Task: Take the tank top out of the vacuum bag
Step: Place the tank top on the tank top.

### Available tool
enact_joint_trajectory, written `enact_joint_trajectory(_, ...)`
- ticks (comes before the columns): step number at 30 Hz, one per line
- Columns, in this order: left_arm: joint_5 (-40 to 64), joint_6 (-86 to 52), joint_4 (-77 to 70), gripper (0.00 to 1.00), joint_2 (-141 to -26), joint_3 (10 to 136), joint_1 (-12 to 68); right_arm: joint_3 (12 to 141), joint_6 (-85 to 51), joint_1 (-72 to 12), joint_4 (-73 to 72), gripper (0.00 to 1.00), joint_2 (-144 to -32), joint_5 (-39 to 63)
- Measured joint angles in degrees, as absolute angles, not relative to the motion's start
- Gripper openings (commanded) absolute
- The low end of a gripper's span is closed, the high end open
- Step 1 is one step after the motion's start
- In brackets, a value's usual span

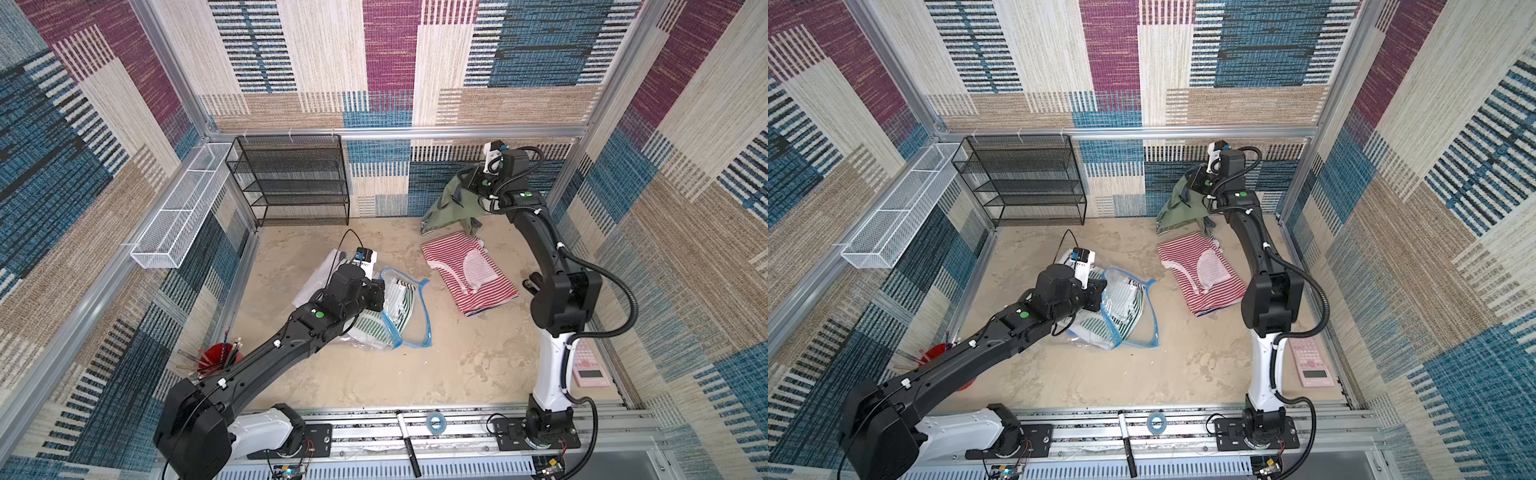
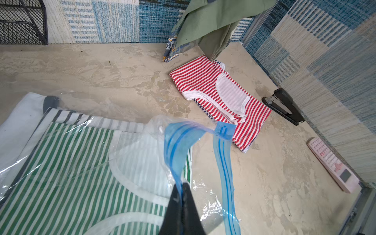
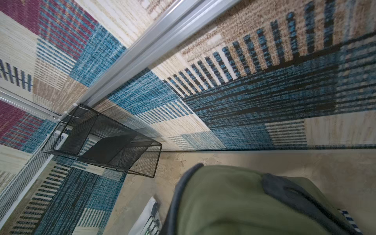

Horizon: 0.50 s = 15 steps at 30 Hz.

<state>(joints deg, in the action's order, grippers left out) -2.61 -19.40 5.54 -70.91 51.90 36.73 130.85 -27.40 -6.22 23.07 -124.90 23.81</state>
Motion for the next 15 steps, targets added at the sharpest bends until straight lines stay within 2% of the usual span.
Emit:
enact_joint_trajectory(3,-2.6,-19.4,5.3,0.00,-72.0,52.0,36.6,137.6,-25.5,-6.1,27.4,0.00,-128.9,23.9)
enact_joint_trajectory(5,-2.6,-19.4,5.3,0.00,-72.2,52.0,36.6,136.5,-24.9,-6.0,28.6,0.00,-128.4,24.0)
enact_joint_trajectory(11,-1.7,-19.5,4.3,0.00,-71.7,51.2,36.6,111.3,-24.4,-5.9,26.0,0.00,-115.1,23.3)
enact_joint_trajectory(15,-1.1,-19.5,3.7,0.00,-70.4,50.4,36.5,100.2,-25.8,-5.9,23.7,0.00,-107.1,22.0)
